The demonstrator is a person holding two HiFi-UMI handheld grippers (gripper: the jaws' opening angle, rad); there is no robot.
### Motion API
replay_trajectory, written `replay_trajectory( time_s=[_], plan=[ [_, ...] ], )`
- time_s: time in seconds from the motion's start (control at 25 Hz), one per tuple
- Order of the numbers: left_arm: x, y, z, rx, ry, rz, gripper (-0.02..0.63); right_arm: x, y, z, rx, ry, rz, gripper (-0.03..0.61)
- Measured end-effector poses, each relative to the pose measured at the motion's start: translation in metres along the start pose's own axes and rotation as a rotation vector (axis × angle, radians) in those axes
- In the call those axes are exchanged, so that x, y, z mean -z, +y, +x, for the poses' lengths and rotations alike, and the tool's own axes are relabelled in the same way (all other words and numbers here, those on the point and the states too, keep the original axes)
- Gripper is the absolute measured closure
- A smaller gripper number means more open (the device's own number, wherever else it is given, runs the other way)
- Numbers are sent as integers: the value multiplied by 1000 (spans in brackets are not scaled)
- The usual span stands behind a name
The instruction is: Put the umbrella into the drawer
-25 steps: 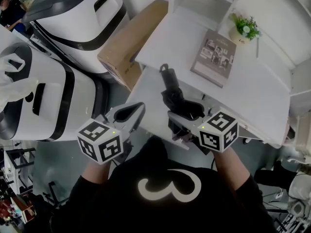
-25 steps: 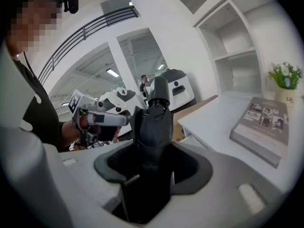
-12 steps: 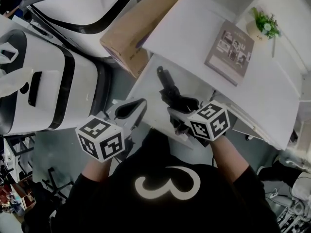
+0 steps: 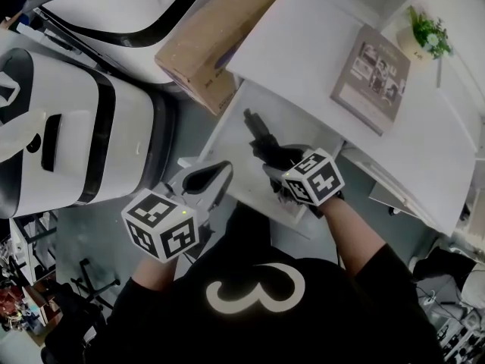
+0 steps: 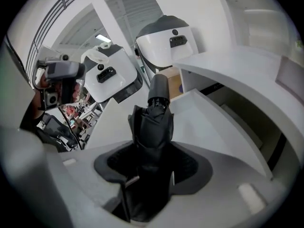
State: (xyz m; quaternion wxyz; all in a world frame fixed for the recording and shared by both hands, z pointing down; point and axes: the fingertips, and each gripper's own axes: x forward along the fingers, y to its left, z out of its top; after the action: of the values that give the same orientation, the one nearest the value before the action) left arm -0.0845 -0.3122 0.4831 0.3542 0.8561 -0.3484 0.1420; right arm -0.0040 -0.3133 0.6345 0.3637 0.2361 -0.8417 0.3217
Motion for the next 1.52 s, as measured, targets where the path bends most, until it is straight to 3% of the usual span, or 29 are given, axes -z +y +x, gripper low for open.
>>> replay_trajectory(
  time_s=[0.48,0.88,1.2,1.52],
  plan=[
    [9,19,11,-7,9,-42,607,41,-54,63,100,182,59,348],
    [10,26,15,-16,10,-55,607,53,-75,85,173,246,113,347],
    [12,26,12,-16,9,-63,607,60,-80,92,151,208,200,327],
    [8,7,5,-3,-9,-46,607,35,-66,48,118,39,237,298]
  ],
)
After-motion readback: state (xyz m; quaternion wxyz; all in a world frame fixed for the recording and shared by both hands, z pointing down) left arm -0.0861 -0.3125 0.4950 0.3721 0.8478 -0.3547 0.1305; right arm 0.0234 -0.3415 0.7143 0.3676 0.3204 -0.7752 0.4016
